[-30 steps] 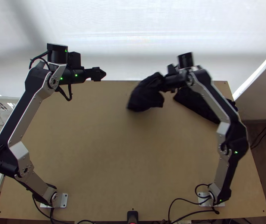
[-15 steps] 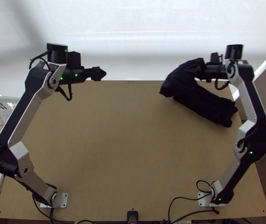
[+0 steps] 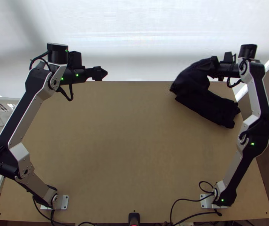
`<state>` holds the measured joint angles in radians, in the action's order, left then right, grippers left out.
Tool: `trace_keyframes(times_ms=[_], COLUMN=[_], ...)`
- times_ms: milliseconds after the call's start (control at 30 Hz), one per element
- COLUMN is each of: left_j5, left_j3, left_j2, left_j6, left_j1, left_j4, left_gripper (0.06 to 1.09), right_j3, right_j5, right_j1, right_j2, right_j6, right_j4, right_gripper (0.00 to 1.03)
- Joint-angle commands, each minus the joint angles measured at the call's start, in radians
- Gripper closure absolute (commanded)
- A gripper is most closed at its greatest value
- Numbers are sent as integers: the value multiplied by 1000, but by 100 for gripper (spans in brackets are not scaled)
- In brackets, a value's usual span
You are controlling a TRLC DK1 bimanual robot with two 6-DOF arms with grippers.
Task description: Fold the t-shirt
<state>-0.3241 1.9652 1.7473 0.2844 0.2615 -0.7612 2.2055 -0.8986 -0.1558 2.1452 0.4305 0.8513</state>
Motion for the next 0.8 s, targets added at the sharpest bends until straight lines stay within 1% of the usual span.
trace_keyframes(times_ms=[0, 67, 233, 567, 633, 733, 767], left_j5=[2, 2, 2, 2, 2, 2, 2], left_j3=[-11, -11, -14, -12, -12, -11, -11], left_j2=[-11, -11, -14, -12, -12, -12, -12], left_j6=[4, 4, 4, 10, 10, 10, 10], left_j1=[-2, -4, -11, -5, -2, 1, 2], left_j4=[8, 8, 8, 10, 10, 11, 11], left_gripper=[10, 10, 10, 10, 10, 10, 10], right_j3=[20, 17, 13, 2, -7, -40, -47], right_j5=[-22, -22, -20, 9, 40, 89, 109], right_j1=[-25, -39, -87, -195, -215, -241, -248], right_j2=[39, 48, 45, 22, 22, 19, 19], right_j6=[-45, -68, -85, -286, -322, -349, -349], right_j4=[25, 57, 117, 364, 396, 413, 413], right_gripper=[100, 100, 100, 100, 100, 100, 97])
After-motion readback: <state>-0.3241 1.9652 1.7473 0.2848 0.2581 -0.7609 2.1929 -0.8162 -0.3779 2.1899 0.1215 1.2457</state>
